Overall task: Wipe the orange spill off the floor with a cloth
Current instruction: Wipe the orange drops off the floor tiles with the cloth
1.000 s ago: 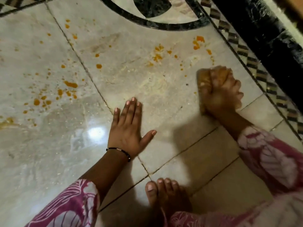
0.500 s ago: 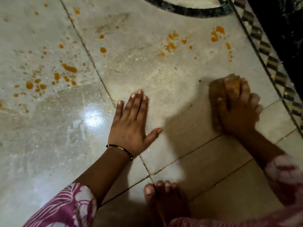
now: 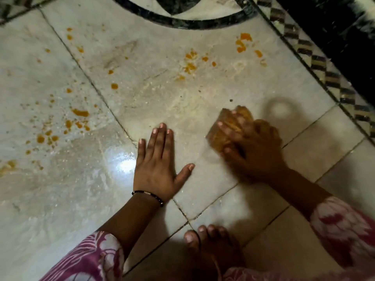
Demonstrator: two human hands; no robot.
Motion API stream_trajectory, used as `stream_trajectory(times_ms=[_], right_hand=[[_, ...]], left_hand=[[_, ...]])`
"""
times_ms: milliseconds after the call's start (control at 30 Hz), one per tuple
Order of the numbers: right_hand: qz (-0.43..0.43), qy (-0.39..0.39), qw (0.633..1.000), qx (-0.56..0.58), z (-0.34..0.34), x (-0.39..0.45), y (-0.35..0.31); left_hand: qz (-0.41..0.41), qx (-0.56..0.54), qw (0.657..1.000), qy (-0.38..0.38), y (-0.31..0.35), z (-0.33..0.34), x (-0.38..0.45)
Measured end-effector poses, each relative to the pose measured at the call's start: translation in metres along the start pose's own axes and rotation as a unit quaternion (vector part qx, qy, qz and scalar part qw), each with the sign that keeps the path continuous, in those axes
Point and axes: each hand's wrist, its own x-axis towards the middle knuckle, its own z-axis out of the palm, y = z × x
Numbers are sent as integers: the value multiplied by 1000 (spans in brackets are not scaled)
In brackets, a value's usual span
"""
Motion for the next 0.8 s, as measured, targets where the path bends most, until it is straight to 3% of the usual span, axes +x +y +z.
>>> stream_trajectory(times_ms=[133,200,267,433,567,667,800], right_hand=[[172,28,985,-9,-10,15,69],[209,38,977,-5,-14,43,77],[187,42,981,-37,-18,70,57],[-29,26,998,-56,-12,62,-35],[-113,-25,993,4,4,1,-17],[-95,-20,995,21,6,-22,38],[71,29,997,4,-9,10,81]], left_hand=[[-1,-9,1000,-6,0,0,0],[-4,-10,1000,-8,0,-1,0],[-3,-10,1000,-10,1,-1,-1],[0,-2,1000,-11,0,0,0],[5,-9,1000,-3,-1,1,0],[1,-9,1000,-8,-1,1,0],[1,-17,1000,-16,0,-1,0]])
